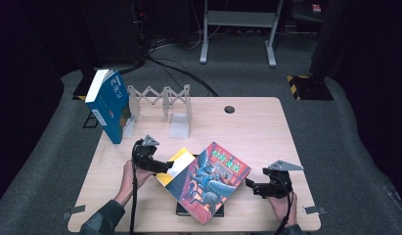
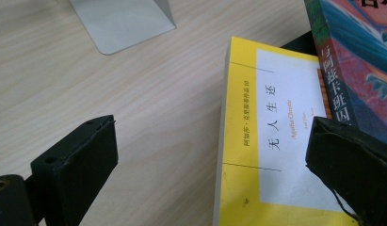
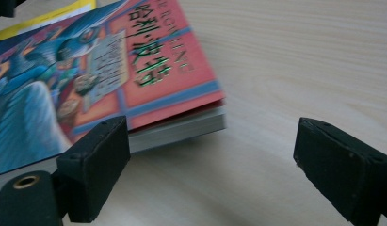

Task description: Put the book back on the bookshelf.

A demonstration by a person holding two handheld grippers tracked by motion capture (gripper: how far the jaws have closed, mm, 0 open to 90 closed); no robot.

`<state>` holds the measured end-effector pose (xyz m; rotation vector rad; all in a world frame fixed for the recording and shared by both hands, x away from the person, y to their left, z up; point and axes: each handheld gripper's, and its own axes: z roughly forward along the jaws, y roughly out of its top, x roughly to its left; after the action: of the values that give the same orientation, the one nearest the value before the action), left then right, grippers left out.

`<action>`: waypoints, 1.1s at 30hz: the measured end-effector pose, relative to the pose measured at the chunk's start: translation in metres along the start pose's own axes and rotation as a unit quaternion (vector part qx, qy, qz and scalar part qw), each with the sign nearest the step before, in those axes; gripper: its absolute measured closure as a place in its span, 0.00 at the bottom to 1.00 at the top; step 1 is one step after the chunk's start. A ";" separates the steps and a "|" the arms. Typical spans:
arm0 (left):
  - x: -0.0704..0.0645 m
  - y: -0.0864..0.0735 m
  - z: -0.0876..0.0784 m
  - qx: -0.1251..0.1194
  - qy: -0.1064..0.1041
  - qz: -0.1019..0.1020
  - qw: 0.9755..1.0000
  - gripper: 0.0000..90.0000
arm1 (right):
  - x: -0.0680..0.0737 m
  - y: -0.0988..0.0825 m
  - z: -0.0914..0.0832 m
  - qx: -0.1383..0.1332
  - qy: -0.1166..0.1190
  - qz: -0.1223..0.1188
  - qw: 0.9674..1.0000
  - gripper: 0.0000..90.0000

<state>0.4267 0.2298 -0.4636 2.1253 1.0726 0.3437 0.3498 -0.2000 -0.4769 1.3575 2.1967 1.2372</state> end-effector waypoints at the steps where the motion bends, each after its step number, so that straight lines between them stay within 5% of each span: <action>1: -0.002 -0.001 0.003 0.004 0.001 0.003 1.000 0.03 | 0.007 -0.001 0.001 0.004 0.005 -0.007 1.000 0.12; 4: -0.004 -0.005 0.009 0.013 0.002 0.007 1.000 0.03 | 0.021 -0.007 0.001 0.013 0.018 -0.018 1.000 0.12; 10: -0.006 -0.008 0.012 0.015 -0.001 0.006 1.000 0.03 | 0.032 -0.011 0.007 0.017 0.075 0.021 0.997 0.08; 22: -0.012 -0.009 0.014 0.010 -0.009 0.008 1.000 0.03 | 0.038 -0.008 0.019 0.035 0.065 0.050 0.996 0.05; 25: -0.013 -0.009 0.013 0.015 -0.016 0.011 1.000 0.03 | 0.037 -0.006 0.021 0.029 0.065 0.055 0.996 0.10; 33: -0.016 -0.011 0.012 0.011 -0.012 0.013 1.000 0.03 | 0.039 0.003 0.026 0.033 0.040 0.042 0.998 0.10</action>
<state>0.4167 0.2154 -0.4786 2.1590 1.0396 0.3212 0.3476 -0.1529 -0.4824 1.4634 2.2744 1.2804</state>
